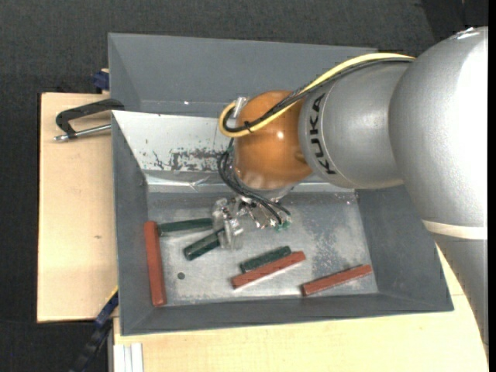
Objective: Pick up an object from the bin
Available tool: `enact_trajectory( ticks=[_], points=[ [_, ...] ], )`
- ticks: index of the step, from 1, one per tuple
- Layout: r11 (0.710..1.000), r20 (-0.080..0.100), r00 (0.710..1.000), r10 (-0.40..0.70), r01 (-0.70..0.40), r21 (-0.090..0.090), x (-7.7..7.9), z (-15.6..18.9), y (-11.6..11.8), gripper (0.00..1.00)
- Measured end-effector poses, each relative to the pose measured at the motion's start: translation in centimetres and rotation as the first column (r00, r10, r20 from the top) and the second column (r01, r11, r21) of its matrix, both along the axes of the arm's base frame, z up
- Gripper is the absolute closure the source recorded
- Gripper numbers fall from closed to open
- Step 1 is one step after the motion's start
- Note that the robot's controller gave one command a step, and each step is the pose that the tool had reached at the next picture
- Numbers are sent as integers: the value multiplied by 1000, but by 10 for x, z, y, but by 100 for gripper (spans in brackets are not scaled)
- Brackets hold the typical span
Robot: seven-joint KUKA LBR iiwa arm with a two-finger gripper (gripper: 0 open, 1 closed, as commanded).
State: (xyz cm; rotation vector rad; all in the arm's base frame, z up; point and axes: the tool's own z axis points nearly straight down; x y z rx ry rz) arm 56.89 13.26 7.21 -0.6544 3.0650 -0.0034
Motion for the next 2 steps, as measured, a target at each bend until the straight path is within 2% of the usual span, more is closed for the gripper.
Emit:
enact_trajectory(
  ticks=[1, 2],
  points=[
    [969, -9, 969, 246, -246, 2, -20, -1, 23, 100],
    [987, -4, 987, 162, -162, 3, 4, 210, -5, 100]
  ],
)
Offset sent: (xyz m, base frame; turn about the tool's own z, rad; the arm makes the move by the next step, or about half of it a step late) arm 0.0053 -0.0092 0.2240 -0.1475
